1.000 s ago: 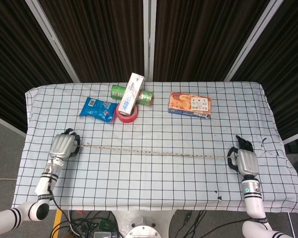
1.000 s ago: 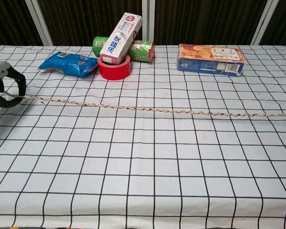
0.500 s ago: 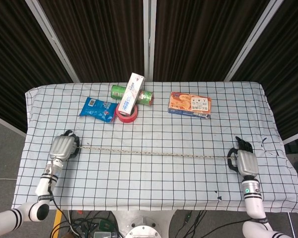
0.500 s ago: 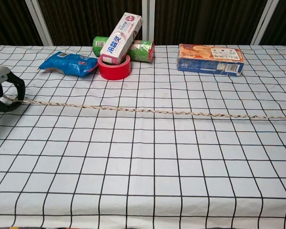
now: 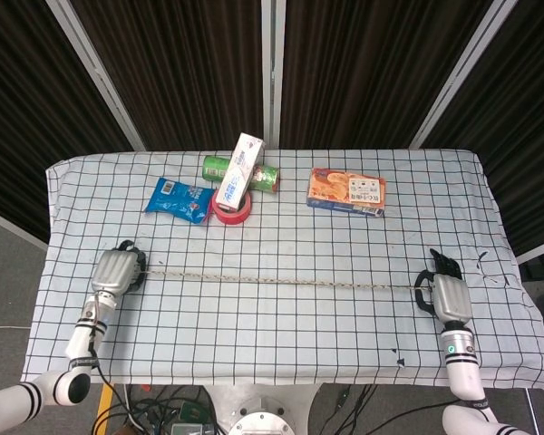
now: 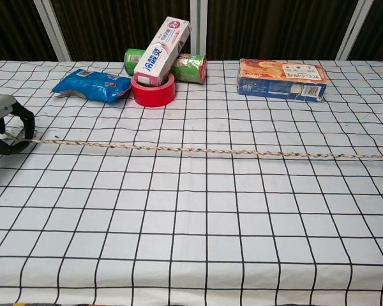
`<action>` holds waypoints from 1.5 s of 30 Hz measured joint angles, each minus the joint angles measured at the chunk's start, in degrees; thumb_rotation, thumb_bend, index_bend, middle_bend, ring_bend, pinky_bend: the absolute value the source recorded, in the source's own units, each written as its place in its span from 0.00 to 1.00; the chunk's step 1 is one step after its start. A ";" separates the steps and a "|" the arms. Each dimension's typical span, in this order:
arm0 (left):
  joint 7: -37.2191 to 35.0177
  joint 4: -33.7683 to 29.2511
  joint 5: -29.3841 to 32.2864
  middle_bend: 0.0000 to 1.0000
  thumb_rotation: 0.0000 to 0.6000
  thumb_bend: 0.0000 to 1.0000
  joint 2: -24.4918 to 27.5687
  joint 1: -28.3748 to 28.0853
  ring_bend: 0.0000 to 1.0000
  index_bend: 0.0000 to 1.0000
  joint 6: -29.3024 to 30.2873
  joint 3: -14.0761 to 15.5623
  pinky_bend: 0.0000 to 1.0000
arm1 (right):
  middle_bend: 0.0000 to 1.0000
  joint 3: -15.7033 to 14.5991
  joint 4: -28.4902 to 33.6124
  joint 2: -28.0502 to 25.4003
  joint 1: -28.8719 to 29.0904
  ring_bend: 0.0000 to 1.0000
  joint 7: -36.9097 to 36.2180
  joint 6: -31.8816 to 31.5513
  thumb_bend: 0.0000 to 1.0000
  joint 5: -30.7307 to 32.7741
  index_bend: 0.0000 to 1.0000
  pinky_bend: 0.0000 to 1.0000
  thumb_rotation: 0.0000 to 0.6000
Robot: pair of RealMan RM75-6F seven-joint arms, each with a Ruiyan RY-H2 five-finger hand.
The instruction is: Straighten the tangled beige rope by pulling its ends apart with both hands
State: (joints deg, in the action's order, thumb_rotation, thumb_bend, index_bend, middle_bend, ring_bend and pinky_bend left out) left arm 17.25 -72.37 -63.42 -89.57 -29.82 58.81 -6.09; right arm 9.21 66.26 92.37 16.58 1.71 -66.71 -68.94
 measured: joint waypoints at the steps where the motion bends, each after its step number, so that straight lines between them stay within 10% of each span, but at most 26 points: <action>1: 0.12 0.11 -0.05 0.39 1.00 0.43 -0.05 0.02 0.18 0.57 0.02 0.02 0.42 | 0.03 0.01 -0.02 0.02 -0.02 0.00 0.00 -0.06 0.41 -0.04 0.70 0.00 1.00; 36: -2.65 -2.07 -5.01 0.29 1.00 0.33 2.11 1.39 0.15 0.43 7.26 -2.71 0.39 | 0.04 0.49 0.77 -0.42 -0.08 0.00 1.11 0.13 0.40 -0.33 0.68 0.00 1.00; 45: -5.07 -0.78 -8.41 0.26 1.00 0.28 1.37 1.97 0.13 0.41 10.20 -2.82 0.37 | 0.00 -0.03 1.54 -1.70 -0.09 0.00 2.05 2.06 0.25 0.42 0.22 0.00 1.00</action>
State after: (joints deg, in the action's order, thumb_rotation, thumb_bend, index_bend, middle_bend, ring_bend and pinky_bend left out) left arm 12.19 -73.16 -71.83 -88.21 -27.85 69.02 -8.91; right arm 9.18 67.80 90.67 16.50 3.76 -64.66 -68.52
